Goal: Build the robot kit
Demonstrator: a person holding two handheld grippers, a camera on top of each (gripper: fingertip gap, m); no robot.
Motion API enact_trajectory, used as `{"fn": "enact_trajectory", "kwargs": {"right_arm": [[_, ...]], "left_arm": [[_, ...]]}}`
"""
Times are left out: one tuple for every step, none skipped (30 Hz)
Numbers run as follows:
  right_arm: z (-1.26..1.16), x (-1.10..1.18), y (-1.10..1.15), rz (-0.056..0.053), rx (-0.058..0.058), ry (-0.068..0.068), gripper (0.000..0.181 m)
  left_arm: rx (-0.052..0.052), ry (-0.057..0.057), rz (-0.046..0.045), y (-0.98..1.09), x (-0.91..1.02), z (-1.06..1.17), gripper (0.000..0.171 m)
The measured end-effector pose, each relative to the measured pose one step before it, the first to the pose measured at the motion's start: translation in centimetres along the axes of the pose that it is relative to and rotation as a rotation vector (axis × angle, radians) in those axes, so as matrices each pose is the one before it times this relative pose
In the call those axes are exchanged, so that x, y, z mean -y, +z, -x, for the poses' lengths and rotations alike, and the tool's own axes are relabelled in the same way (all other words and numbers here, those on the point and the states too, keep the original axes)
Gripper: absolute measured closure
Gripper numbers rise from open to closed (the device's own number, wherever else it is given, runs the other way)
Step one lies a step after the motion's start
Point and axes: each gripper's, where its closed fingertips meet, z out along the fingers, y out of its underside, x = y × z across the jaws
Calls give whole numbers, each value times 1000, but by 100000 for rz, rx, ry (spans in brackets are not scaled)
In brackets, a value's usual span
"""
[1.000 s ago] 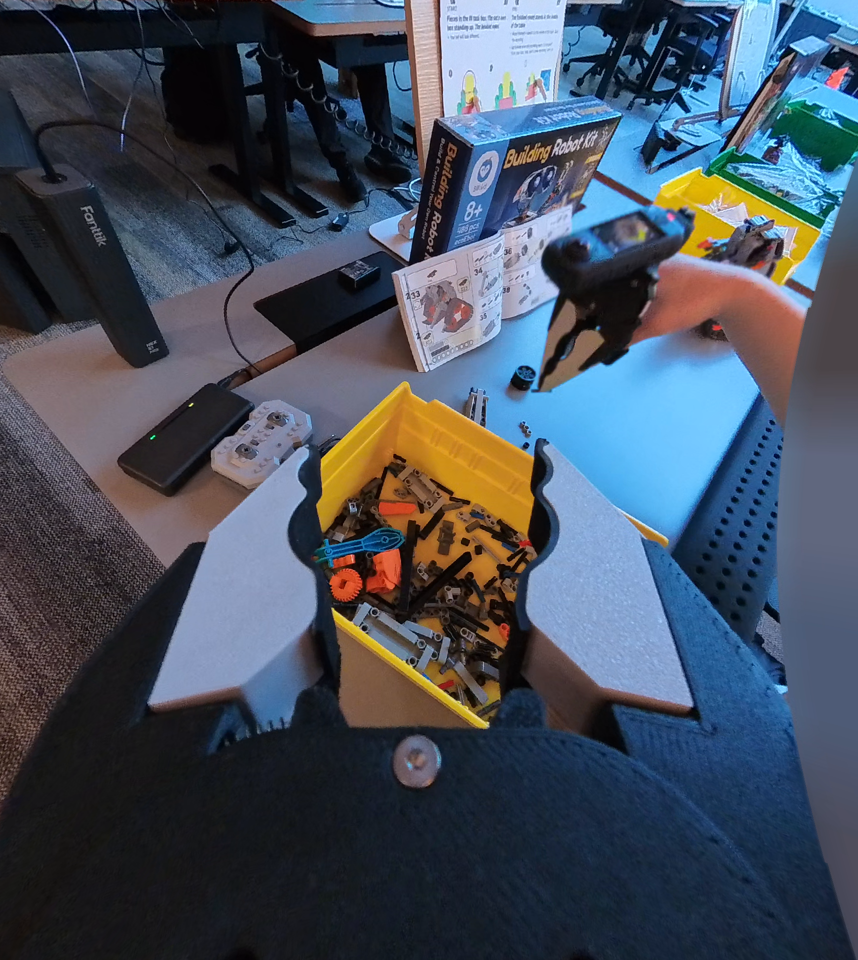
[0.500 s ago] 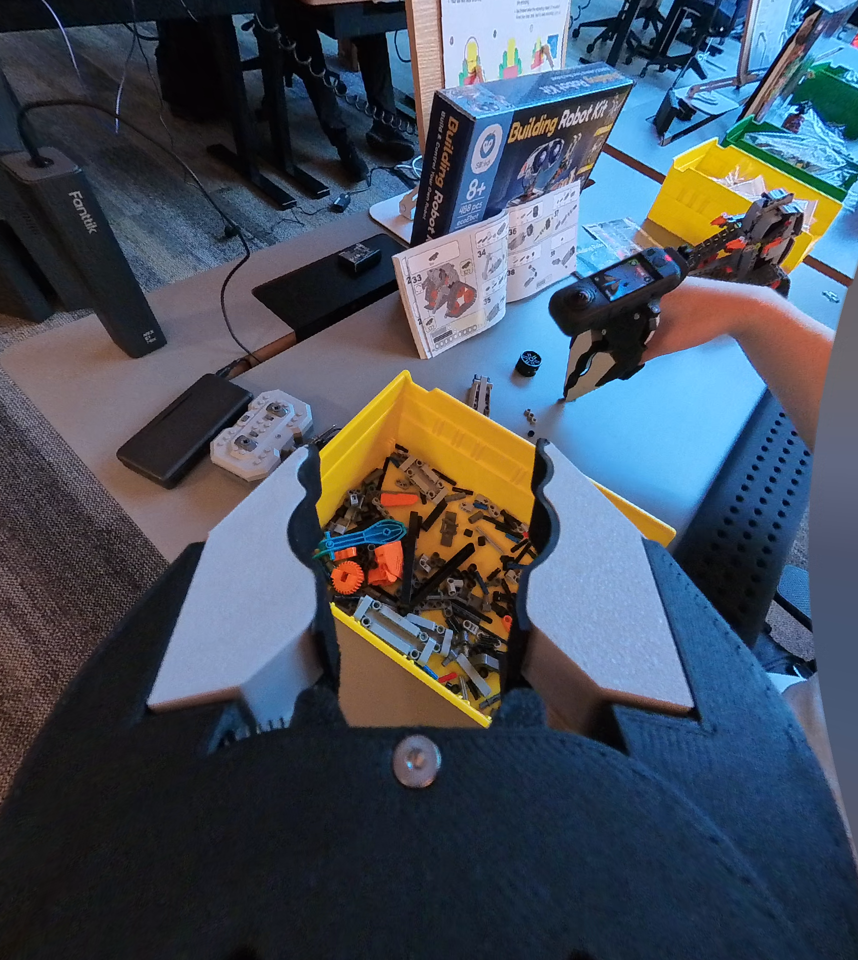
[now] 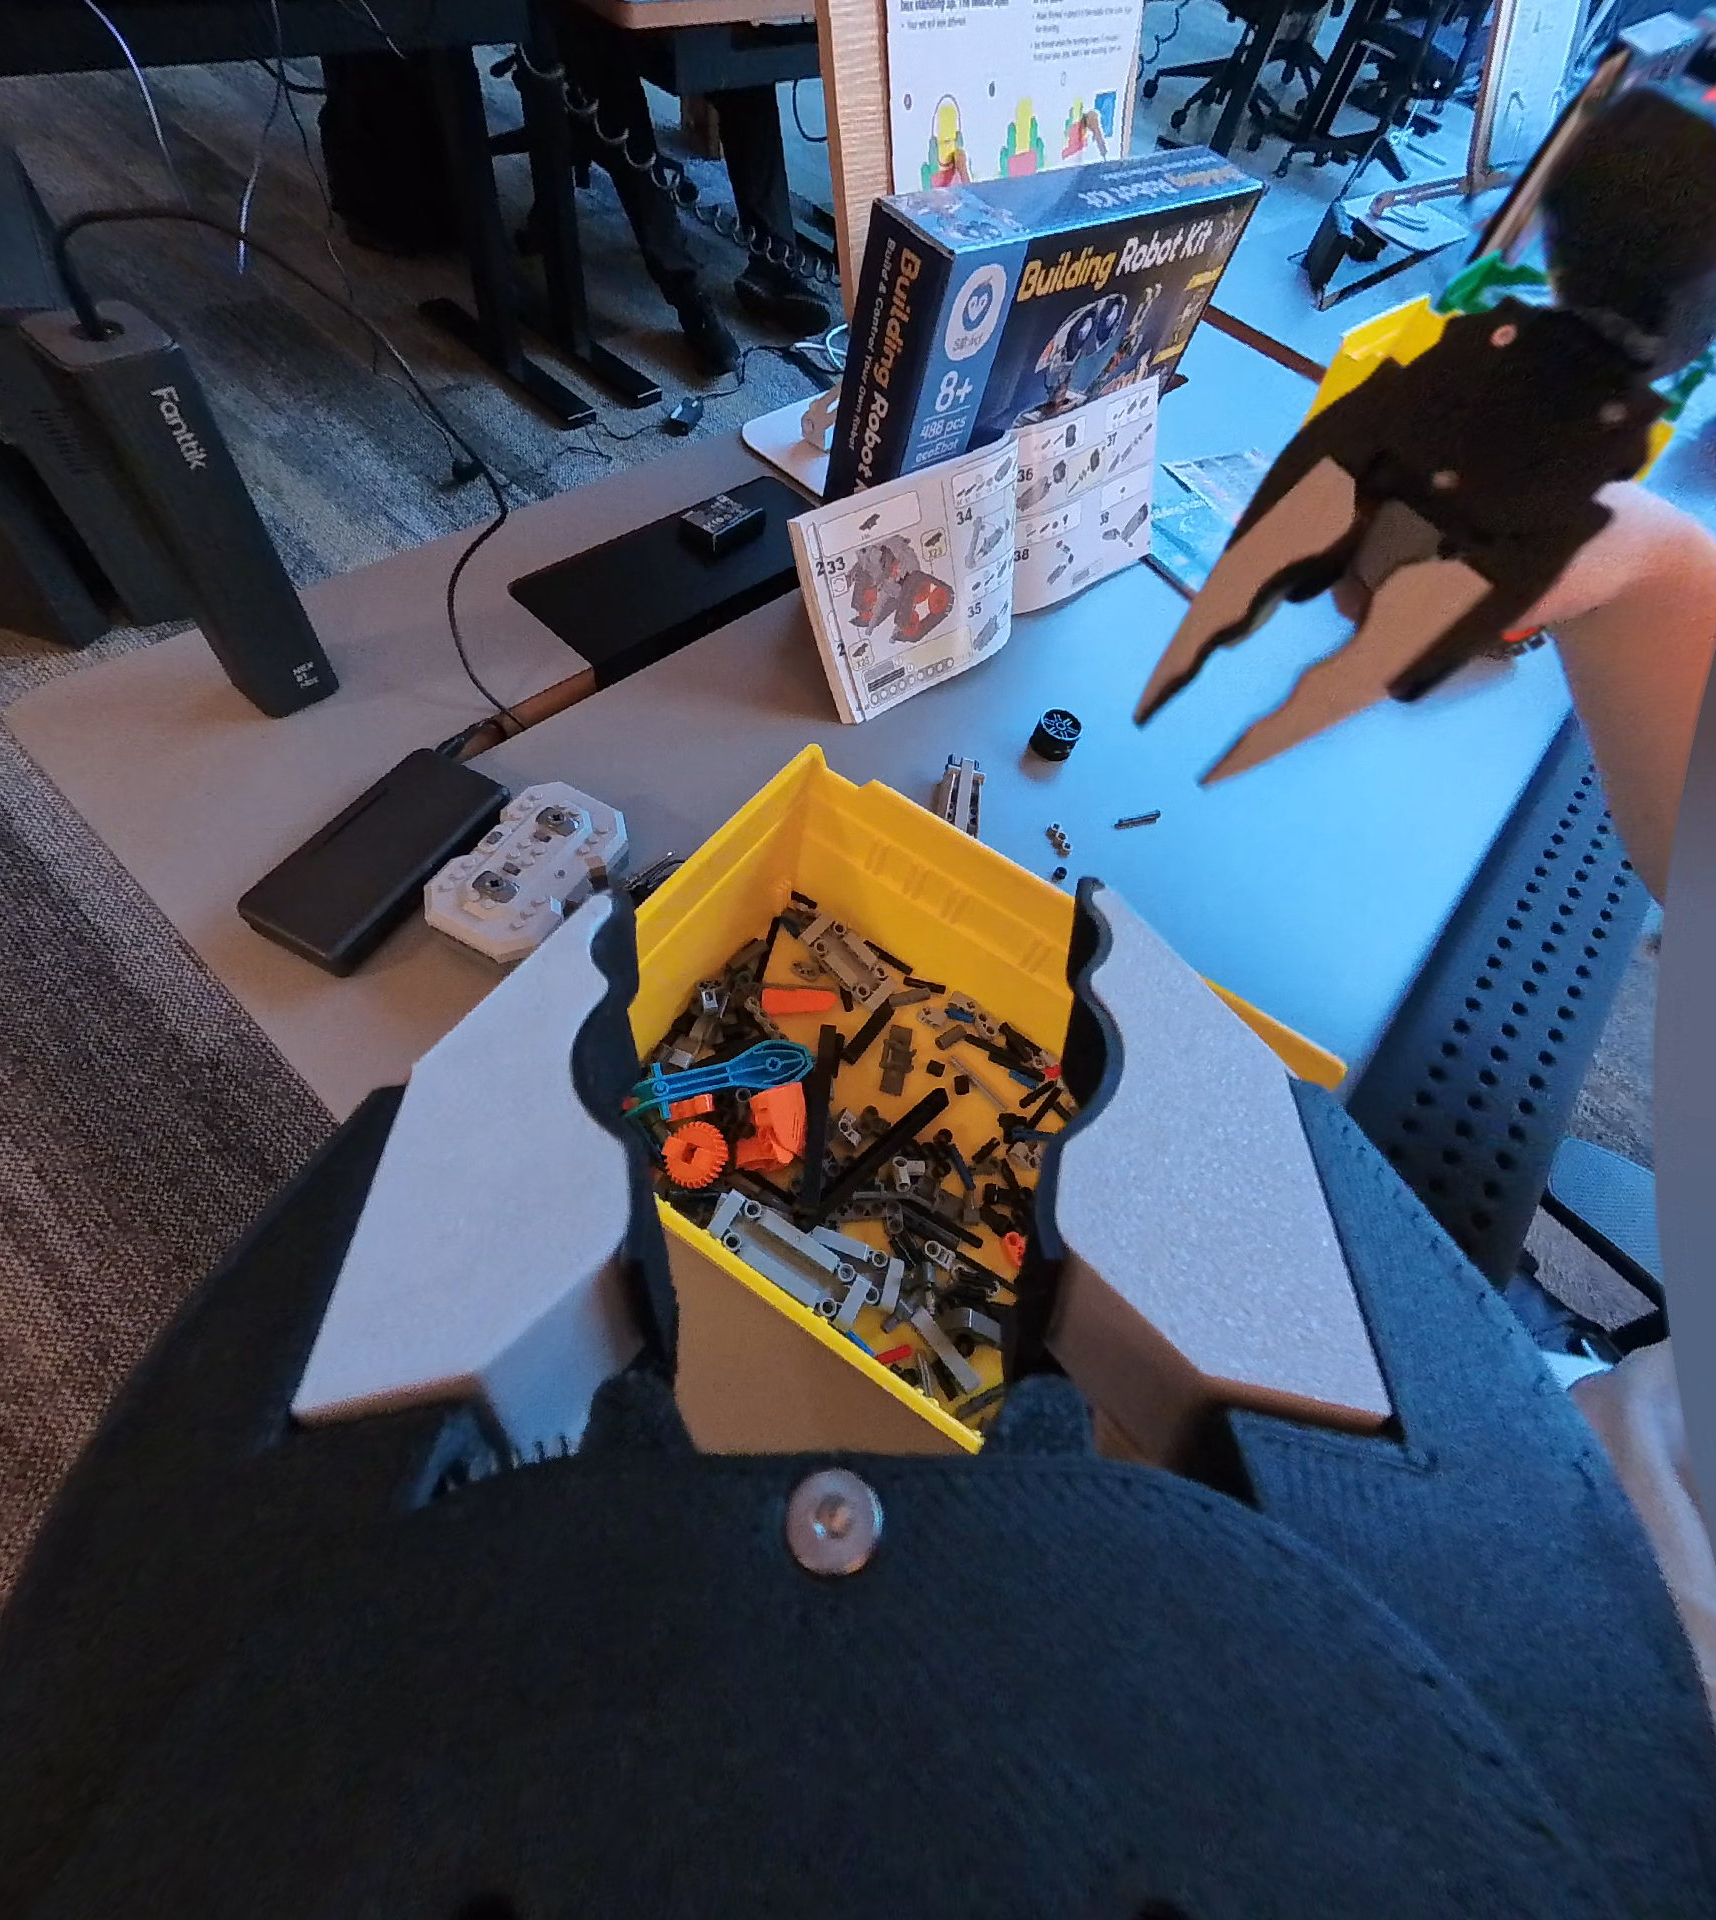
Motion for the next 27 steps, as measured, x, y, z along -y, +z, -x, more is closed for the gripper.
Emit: {"fn": "enact_trajectory", "kwargs": {"right_arm": [[1706, 1195, 1122, 2927, 5239, -4313, 148], [1218, 671, 1460, 5454, 3269, -4654, 147], [1018, 477, 1583, 6467, 2956, -3964, 146], [1025, 344, 1729, 6870, 3624, -2897, 146], [761, 219, 1665, 7176, 3121, -1322, 146], [389, -58, 1684, 8121, 1833, -136, 146], [27, -205, 1501, 8334, 458, 923, 147], [-148, -238, 1448, 7718, -225, 2466, 150], [-60, -238, 1221, 7280, 494, 3101, 151], [394, -304, 989, 6353, 2861, 2499, 151], [215, -387, 763, 5373, 1684, 2030, 151], [-299, -318, 583, 4125, -1019, 2414, 156], [-90, -422, 515, 4443, 942, 2705, 157], [431, -410, 440, 4249, 3829, 2234, 159], [681, -291, 409, 3170, 5412, 1726, 165], [846, -228, 360, 2744, 5687, 1558, 169], [742, -392, 418, 3498, 4562, 1041, 174], [517, -486, 446, 4579, 2627, -267, 176], [359, -457, 461, 4402, 648, -1979, 180], [232, -343, 434, 4181, -654, -2833, 181], [236, -229, 481, 3556, -433, -2568, 181], [243, -115, 472, 3318, 35, -1988, 181], [88, -98, 456, 3089, -672, -1554, 181], [-160, -104, 404, 3209, -1529, -1009, 181], [-339, 39, 328, 2426, -2016, -376, 181], [-304, 120, 280, 1249, -1115, 216, 181], [-362, 171, 202, 878, -798, 911, 181]], "left_arm": [[67, 253, 415, 41, -48, -44, 89], [53, 305, 278, 28, -33, -64, 89], [34, 326, 124, 9, -15, -65, 89], [75, 266, 39, -9, 1, -44, 89], [110, 188, 61, -24, -6, -30, 89], [149, 107, 129, -59, -45, 17, 89], [581, -115, 141, -110, -53, 111, 89], [2355, -845, 157, -191, -89, 477, 88], [4414, -1681, -221, -262, -53, 908, 87], [4256, -2061, -894, -282, 48, 1000, 86], [2314, -2286, -1422, -241, 144, 773, 86], [587, -2474, -1563, -196, 161, 523, 87], [273, -2372, -1231, -168, 128, 447, 87], [1122, -1878, -742, -161, 73, 508, 87], [1875, -1181, -503, -144, 37, 552, 87], [1709, -692, -524, -152, 39, 473, 87], [625, -599, -614, -161, 51, 261, 86], [-508, -582, -918, -186, 105, 44, 86], [-805, -404, -1241, -190, 159, -59, 86], [-676, -41, -1243, -172, 181, -111, 87], [-573, 222, -926, -117, 149, -128, 87], [-552, 307, -455, -50, 83, -153, 87], [-537, 322, 15, 15, 8, -172, 87], [-414, 374, 393, 79, -51, -142, 87], [-281, 475, 694, 117, -92, -125, 87], [-204, 506, 870, 134, -115, -117, 87], [-237, 464, 862, 133, -121, -113, 87]]}}
